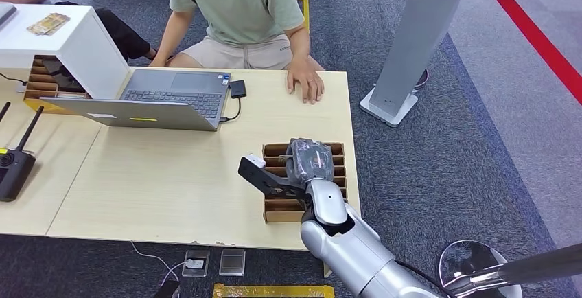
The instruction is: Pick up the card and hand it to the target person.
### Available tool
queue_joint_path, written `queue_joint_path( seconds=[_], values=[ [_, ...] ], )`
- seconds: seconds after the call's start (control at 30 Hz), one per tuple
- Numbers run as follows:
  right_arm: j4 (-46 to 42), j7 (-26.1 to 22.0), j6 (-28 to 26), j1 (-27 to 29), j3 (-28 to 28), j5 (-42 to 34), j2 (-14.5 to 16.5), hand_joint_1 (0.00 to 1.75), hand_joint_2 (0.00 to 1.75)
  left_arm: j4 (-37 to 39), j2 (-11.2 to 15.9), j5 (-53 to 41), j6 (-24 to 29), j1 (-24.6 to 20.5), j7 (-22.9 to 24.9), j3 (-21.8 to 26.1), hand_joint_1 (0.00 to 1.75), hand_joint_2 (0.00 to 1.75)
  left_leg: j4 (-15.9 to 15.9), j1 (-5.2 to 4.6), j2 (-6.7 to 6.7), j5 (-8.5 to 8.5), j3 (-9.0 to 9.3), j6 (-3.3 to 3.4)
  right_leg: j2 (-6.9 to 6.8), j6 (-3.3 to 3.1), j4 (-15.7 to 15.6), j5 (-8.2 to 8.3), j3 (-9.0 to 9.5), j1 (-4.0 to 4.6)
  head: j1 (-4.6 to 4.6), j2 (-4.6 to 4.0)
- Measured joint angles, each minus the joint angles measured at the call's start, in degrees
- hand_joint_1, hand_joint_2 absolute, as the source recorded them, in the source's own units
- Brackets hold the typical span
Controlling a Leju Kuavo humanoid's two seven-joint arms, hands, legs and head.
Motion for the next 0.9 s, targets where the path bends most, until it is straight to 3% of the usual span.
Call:
queue_joint_path(
  seconds=[0.3, 0.53, 0.7, 0.9],
  values=[
    [-16.66, 0.02, -4.20, 2.99, -2.78, 0.36, -4.77, 1.50, 1.75, 0.01, -0.02, 0.49, -0.20, 0.16, -0.39, 0.00, 0.00, 1.75, 0.01, 0.00, 0.00, 0.00, 0.00, 0.00, 0.00, 0.00, -0.02, 0.00, -0.01, -0.01, 0.01, 0.01],
    [-27.07, -0.45, -3.26, 6.17, -4.62, -3.27, -8.32, 1.50, 1.75, 0.00, -0.02, 0.52, -0.75, 0.17, -0.71, 0.02, 0.00, 1.75, 0.01, 0.00, 0.00, -0.01, 0.00, 0.00, 0.01, 0.00, -0.02, 0.00, 0.00, -0.01, 0.01, 0.00],
    [-26.69, -4.79, -2.05, 5.42, -4.72, -6.32, -8.55, 1.50, 1.75, 0.00, -0.02, -0.22, -1.55, 0.11, -1.11, 0.02, 0.00, 1.75, 0.00, 0.00, 0.00, 0.00, -0.02, 0.00, 0.01, 0.00, 0.00, 0.00, 0.02, 0.00, 0.01, 0.00],
    [-15.38, -14.80, -4.16, -1.60, -4.57, -10.62, -5.21, 1.50, 1.75, 0.00, -0.03, -1.61, -1.75, -0.09, -2.42, -0.04, 0.00, 1.75, 0.00, 0.00, -0.02, 0.01, -0.02, 0.00, -0.01, 0.00, 0.05, 0.01, 0.03, 0.00, 0.00, -0.01]
  ],
)
